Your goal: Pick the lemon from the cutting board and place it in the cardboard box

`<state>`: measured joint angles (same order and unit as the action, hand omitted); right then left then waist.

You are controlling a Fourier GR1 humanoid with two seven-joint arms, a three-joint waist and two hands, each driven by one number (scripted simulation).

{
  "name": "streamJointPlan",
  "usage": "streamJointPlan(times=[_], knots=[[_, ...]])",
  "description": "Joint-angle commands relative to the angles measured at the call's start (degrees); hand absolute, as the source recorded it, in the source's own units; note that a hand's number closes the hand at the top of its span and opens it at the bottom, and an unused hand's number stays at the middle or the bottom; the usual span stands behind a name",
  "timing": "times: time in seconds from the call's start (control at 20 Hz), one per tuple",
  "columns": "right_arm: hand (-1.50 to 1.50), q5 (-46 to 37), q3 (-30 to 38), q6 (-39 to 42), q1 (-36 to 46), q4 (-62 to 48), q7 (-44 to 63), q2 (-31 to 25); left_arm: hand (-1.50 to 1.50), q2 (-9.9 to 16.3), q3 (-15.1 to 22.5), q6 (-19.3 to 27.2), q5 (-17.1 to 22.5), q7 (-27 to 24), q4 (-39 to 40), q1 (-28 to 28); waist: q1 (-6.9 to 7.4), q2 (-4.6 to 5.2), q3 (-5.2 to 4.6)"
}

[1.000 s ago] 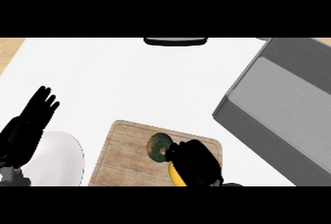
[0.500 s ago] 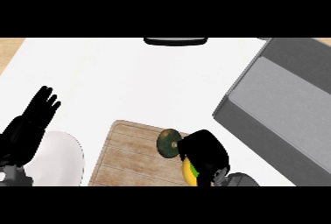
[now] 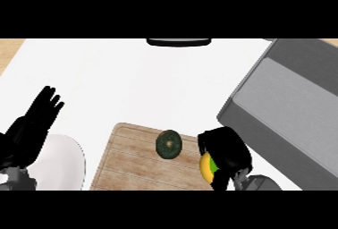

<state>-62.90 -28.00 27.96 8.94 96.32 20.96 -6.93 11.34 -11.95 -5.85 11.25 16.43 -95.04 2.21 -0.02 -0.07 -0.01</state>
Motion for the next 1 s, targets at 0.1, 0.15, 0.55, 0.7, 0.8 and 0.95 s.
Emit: streamJointPlan(times=[0.1, 0.15, 0.55, 0.7, 0.8, 0.95], knots=[[1.50, -1.81, -0.09, 1.49, 1.05, 10.04, 3.09, 1.42, 0.00, 0.37, 0.20, 0.47, 0.07, 3.07, -1.58, 1.15, -0.10, -0.03, 0.01], [1.50, -1.70, 0.61, 2.15, 2.83, 11.60, 3.86, 2.27, 0.00, -0.36, -0.17, -0.29, 0.20, 0.02, 0.05, -0.24, -0.05, -0.03, -0.01], [1.50, -2.80, 0.34, 9.70, 5.54, 34.83, 12.79, 6.52, 0.00, 0.71, -1.43, -1.21, 0.19, -1.47, 3.08, 0.55, -0.54, -0.11, -0.06], [1.50, -2.41, 7.76, 12.60, 12.37, 37.16, 16.26, 6.81, 0.00, 0.26, -0.32, -1.26, 0.46, 0.43, -1.52, -1.25, 0.12, -0.09, -0.04], [1.50, -3.03, 9.01, 15.75, 17.01, 38.83, 21.41, 6.86, 0.00, 0.33, -1.16, -1.37, 0.71, -0.37, -0.07, -1.56, 0.25, -0.13, -0.09], [1.50, 0.81, 14.45, 20.07, 22.12, 40.18, 25.93, 6.90, 0.00, 0.15, -0.76, -0.73, 0.38, 0.67, -1.26, -0.96, 0.23, -0.15, -0.05]])
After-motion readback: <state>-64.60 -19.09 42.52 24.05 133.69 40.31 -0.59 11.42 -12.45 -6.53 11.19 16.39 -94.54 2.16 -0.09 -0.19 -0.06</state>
